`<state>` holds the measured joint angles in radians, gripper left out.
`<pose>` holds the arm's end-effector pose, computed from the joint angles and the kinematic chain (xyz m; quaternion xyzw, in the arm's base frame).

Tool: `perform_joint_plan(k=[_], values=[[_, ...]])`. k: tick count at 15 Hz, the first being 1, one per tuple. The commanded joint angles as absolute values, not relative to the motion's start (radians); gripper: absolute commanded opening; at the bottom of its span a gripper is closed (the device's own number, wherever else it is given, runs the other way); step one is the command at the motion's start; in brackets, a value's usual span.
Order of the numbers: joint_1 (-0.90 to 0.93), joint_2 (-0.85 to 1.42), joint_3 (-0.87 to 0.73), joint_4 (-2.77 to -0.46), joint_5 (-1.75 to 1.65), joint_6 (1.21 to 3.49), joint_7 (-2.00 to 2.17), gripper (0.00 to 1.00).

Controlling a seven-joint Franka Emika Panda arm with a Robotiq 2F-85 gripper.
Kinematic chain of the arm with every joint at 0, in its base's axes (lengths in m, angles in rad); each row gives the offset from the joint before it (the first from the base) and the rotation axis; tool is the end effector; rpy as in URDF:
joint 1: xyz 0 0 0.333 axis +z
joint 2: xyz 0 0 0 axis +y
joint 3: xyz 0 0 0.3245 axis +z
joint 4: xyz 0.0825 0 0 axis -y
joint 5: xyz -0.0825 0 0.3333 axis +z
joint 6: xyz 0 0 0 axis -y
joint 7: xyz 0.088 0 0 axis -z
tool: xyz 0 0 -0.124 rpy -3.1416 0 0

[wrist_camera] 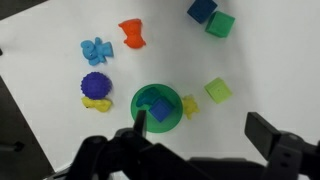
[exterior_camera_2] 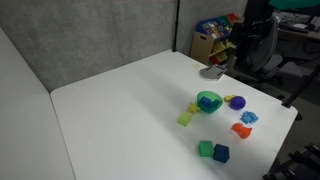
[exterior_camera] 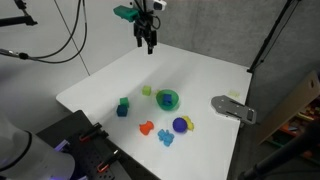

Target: Remove the yellow microbe shaped toy from the green bowl and put it on top of the light green block

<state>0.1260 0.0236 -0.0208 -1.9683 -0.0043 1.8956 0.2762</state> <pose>0.5010 0.0526 0.4626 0.9953 -0.0845 -0.0468 0.0113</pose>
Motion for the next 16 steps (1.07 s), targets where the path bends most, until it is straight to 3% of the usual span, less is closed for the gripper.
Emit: perform_joint_plan(k=[1, 11, 16], values=[[0.08, -0.121, -0.006, -2.046, -0.021, 1.848, 0.191, 1.0], [0.04, -0.322, 0.001, -2.04, -0.02, 1.646, 0.102, 1.0], [0.039, -0.302, 0.007, -2.023, -0.004, 1.648, 0.121, 1.0]])
